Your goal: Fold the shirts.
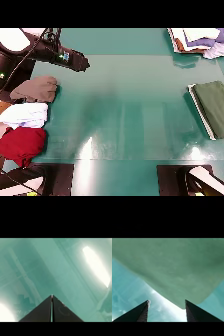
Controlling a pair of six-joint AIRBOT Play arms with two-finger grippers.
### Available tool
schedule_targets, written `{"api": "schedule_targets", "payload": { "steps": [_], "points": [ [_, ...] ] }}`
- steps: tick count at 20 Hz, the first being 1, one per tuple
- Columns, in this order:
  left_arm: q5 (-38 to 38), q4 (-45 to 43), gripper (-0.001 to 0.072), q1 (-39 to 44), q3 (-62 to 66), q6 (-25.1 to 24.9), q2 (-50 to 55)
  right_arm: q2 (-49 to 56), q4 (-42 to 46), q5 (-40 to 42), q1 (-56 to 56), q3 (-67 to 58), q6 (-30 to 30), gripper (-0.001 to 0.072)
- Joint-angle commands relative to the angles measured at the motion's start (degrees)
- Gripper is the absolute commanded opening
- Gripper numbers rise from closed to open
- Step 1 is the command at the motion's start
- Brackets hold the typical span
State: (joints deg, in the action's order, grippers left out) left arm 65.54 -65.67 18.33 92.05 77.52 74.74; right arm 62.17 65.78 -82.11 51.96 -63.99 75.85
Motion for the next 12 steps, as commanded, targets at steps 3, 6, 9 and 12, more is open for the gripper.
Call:
{"api": "schedule_targets", "payload": {
  "steps": [3, 6, 9, 12],
  "points": [
    [0.4, -0.3, 0.0025, 0.0, 0.0, 0.1, 0.0, -0.1, -13.4, -1.5, -9.7, 0.3, 0.4, 0.0503],
    [-0.5, 0.0, 0.0025, 0.0, 0.0, 0.1, 0.0, -0.1, -15.1, -0.8, -22.1, 0.3, 0.4, 0.0352],
    [-1.1, 0.0, 0.0025, 0.0, 0.0, 0.1, 0.0, -0.1, -14.7, 2.8, -33.2, 0.3, -0.3, 0.0018],
    [-2.8, 0.0, 0.0025, 0.0, 0.0, 0.1, 0.0, -0.1, -14.7, 4.6, -40.0, 0.3, -0.3, 0.0018]
  ]
}}
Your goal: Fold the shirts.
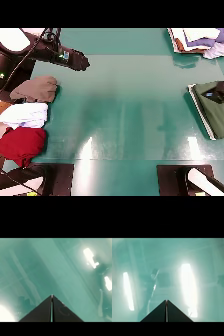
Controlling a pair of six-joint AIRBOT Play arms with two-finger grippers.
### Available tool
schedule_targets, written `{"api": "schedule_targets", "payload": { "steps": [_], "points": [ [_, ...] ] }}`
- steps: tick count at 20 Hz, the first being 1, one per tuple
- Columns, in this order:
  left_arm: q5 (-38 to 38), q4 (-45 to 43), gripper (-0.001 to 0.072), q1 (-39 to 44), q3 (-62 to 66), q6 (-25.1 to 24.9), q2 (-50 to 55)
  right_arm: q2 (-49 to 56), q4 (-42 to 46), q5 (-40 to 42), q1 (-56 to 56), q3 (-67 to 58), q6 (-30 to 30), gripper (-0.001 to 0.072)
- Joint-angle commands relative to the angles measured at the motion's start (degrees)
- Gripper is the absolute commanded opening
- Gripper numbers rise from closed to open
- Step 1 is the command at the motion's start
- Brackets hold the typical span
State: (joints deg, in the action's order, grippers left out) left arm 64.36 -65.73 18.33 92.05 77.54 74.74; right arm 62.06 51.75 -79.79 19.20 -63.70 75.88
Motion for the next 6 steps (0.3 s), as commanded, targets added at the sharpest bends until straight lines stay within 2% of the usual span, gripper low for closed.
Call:
{"api": "schedule_targets", "payload": {
  "steps": [1, 6],
  "points": [
    [-2.3, 0.0, 0.0025, 0.0, 0.0, 0.0, 0.0, 0.0, -0.7, 2.3, -8.6, 0.0, -0.3, 0.0018],
    [-3.9, 0.0, 0.0025, 0.0, 0.0, 0.0, 0.0, 0.0, -0.7, 1.1, -9.7, 0.0, -0.3, 0.0018]
  ]
}}
